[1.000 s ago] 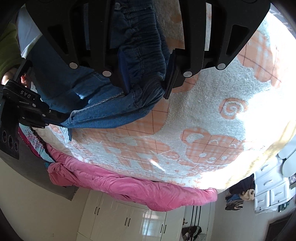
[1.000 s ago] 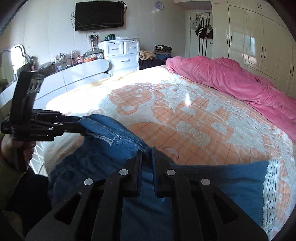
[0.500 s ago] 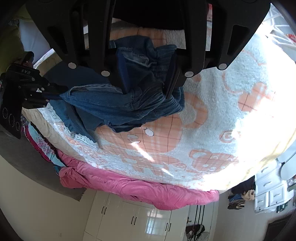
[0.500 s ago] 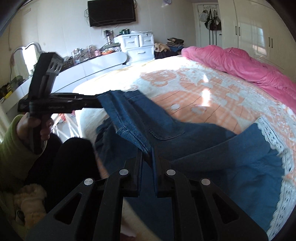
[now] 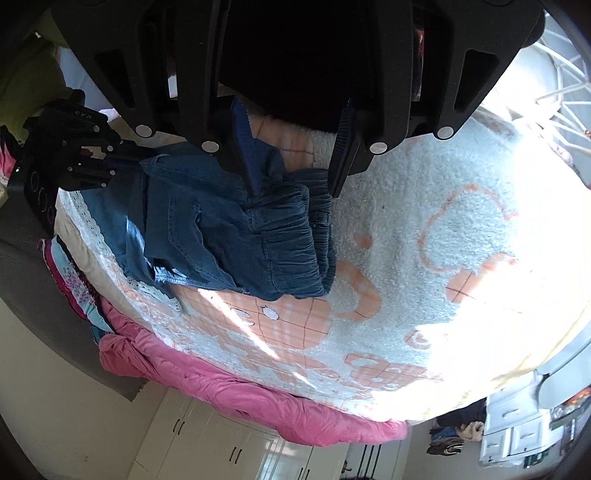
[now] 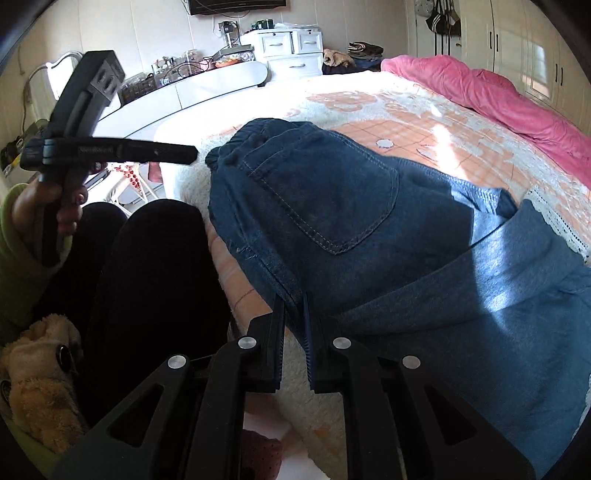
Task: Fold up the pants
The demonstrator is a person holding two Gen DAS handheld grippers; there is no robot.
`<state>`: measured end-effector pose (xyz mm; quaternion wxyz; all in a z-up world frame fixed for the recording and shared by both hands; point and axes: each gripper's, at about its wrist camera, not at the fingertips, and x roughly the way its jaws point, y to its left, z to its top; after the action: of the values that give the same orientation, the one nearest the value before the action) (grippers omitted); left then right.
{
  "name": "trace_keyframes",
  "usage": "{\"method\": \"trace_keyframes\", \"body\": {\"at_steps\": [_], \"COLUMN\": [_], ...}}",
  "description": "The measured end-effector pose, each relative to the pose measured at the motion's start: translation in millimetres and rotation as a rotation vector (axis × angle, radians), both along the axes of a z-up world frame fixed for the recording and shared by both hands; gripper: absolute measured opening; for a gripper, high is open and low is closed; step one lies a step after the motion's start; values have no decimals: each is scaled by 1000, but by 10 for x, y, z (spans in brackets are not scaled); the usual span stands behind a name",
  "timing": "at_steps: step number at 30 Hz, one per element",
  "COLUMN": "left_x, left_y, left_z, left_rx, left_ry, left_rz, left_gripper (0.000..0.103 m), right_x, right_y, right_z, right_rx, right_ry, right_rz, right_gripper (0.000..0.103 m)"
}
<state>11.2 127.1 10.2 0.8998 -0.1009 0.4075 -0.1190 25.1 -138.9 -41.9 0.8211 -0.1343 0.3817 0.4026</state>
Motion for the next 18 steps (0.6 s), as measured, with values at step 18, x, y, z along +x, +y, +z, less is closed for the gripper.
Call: {"method": "trace_keyframes", "body": {"at_steps": [18], "left_x": [305], "left_y": [-662], "left_z": [-306], "left_rx": [92], "left_ry": [63], "left_rz": [-116], "left_gripper": [35], "right_x": [-151], "right_y": [-135], "right_z": [221], "right_rx": [51], "right_ry": [17], "right_rz": [26], "right_gripper": [25]}}
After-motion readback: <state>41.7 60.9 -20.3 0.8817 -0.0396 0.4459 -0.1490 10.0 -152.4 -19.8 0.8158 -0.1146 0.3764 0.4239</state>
